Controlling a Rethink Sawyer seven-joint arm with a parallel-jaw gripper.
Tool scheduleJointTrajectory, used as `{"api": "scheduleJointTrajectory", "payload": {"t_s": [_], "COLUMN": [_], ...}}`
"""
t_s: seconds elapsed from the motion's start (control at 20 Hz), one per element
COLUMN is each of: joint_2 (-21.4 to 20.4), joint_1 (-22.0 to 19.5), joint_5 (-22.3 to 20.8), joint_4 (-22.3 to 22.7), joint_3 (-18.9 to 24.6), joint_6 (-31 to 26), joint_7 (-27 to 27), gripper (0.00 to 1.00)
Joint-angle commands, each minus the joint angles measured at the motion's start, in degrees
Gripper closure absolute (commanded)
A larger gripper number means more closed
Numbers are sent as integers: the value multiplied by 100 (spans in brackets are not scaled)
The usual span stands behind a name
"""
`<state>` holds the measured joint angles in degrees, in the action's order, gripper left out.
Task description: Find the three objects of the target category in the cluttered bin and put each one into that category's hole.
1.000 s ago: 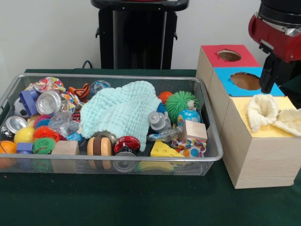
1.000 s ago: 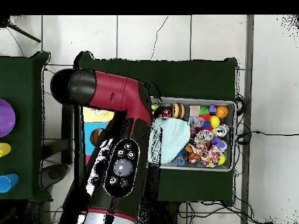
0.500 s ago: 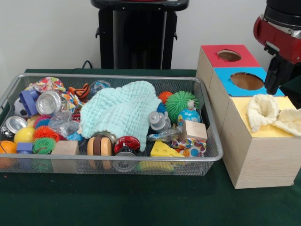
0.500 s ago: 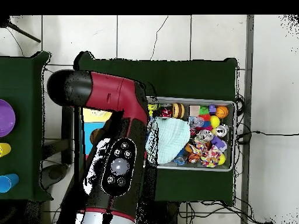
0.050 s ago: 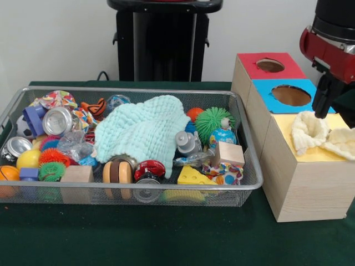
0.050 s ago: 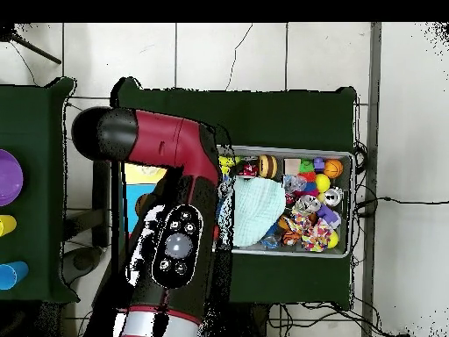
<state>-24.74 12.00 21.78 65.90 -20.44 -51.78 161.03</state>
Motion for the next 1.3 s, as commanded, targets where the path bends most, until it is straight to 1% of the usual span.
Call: {"api": "scheduleJointTrajectory", "payload": {"t_s": [0.05, 0.2, 0.35, 0.55, 0.8, 1.0, 1.1, 1.3], "joint_2": [347, 446, 550, 657, 757, 833, 847, 913], "joint_1": [-109, -148, -182, -76, 196, 339, 416, 606], "joint_5": [-163, -183, -160, -118, -12, 89, 144, 223], "joint_4": [228, 38, -7, 135, 348, 513, 593, 590], "joint_3": [631, 638, 708, 791, 804, 880, 908, 822], "joint_6": [120, 40, 141, 455, 804, 1122, 1236, 1244], "joint_7": [139, 97, 55, 145, 526, 681, 769, 1069], "gripper": [100, 100, 100, 100, 100, 100, 100, 100]}}
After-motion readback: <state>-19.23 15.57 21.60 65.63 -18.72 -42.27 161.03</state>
